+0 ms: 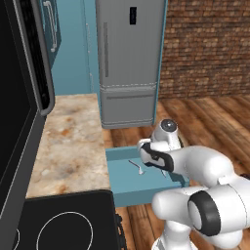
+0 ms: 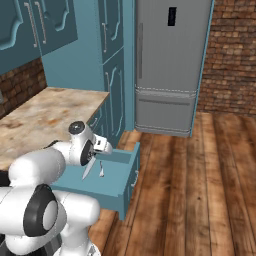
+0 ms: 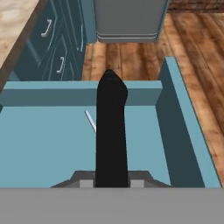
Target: Pick up the metallic utensils from the counter and place them in the open drawer. Make sure not to pick up any wooden utensils.
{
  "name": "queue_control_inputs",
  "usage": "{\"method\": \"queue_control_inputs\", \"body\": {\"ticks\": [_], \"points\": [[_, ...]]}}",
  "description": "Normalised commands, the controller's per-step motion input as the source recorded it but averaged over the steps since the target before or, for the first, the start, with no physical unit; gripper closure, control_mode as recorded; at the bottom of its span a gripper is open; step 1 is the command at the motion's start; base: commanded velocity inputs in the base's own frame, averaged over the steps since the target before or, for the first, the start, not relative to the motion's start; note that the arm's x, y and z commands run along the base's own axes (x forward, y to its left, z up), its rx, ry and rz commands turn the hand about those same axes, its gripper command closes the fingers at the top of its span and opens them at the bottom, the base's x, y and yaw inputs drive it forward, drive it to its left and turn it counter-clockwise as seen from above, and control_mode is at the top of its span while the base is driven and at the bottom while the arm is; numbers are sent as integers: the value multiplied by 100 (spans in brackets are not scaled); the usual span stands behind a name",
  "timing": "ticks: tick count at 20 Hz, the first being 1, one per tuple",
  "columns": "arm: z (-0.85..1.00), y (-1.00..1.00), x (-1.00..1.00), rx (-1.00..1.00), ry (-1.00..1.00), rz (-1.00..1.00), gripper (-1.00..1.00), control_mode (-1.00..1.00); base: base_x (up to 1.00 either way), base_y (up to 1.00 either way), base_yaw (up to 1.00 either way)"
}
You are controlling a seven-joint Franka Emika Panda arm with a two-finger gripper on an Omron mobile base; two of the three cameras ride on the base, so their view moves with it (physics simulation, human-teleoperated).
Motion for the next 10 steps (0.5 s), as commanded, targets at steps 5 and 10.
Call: {"method": "queue_control_inputs", "body": {"ticks": [5,10], "points": [[-34,3,10,1,2,0,100,-100,0,0,0],[-36,0,17,0,3,0,100,-100,0,0,0]]}}
